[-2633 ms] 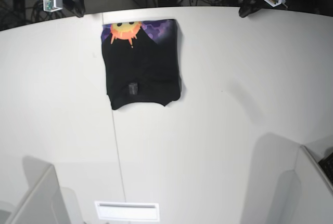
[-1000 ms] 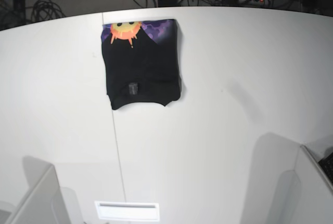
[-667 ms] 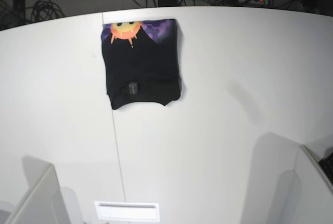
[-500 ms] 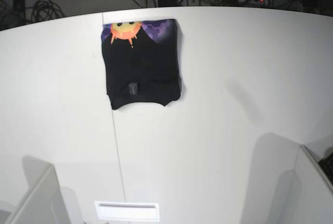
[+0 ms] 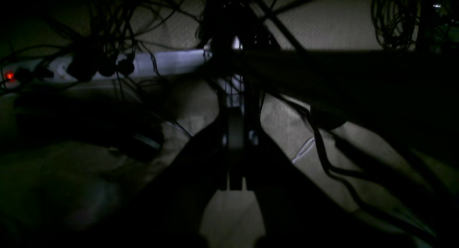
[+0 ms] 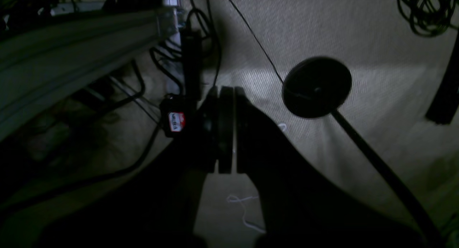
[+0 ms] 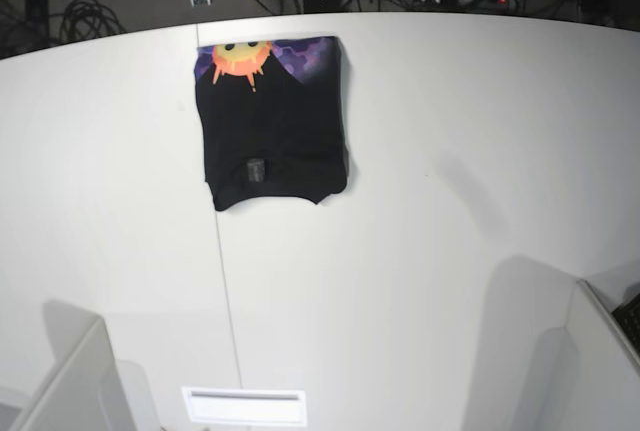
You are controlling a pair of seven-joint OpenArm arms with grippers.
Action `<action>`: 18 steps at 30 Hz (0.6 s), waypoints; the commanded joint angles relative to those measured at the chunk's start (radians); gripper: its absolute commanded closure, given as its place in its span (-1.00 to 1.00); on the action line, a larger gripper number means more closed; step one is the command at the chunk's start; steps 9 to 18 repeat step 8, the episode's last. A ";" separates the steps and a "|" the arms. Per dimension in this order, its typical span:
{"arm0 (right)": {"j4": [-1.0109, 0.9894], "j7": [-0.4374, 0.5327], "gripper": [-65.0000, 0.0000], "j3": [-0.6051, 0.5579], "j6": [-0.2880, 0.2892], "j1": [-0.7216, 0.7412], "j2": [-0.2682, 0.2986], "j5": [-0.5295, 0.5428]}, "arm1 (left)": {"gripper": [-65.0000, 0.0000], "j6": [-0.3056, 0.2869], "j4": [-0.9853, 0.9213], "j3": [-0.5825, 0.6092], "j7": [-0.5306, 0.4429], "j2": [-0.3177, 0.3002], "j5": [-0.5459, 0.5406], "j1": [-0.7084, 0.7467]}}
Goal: Fold the T-shirt properly
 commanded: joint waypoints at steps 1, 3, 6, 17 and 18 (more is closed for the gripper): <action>0.003 0.008 1.00 0.004 -0.003 -0.003 0.014 0.002 | 1.00 -0.006 0.009 0.002 -0.010 -0.011 0.003 0.007; 0.003 0.008 1.00 0.006 -0.003 -0.003 0.017 0.001 | 1.00 -0.006 0.055 0.004 -0.010 -0.012 0.003 0.022; 0.003 0.008 1.00 0.006 -0.003 -0.003 0.017 0.001 | 1.00 -0.006 0.127 0.004 -0.010 -0.012 0.003 0.045; 0.001 0.008 1.00 0.006 -0.003 -0.004 0.017 0.001 | 1.00 -0.006 0.135 0.004 -0.009 -0.012 0.003 0.041; 0.001 0.008 1.00 0.006 -0.003 -0.004 0.017 0.001 | 1.00 -0.006 0.135 0.004 -0.009 -0.012 0.003 0.041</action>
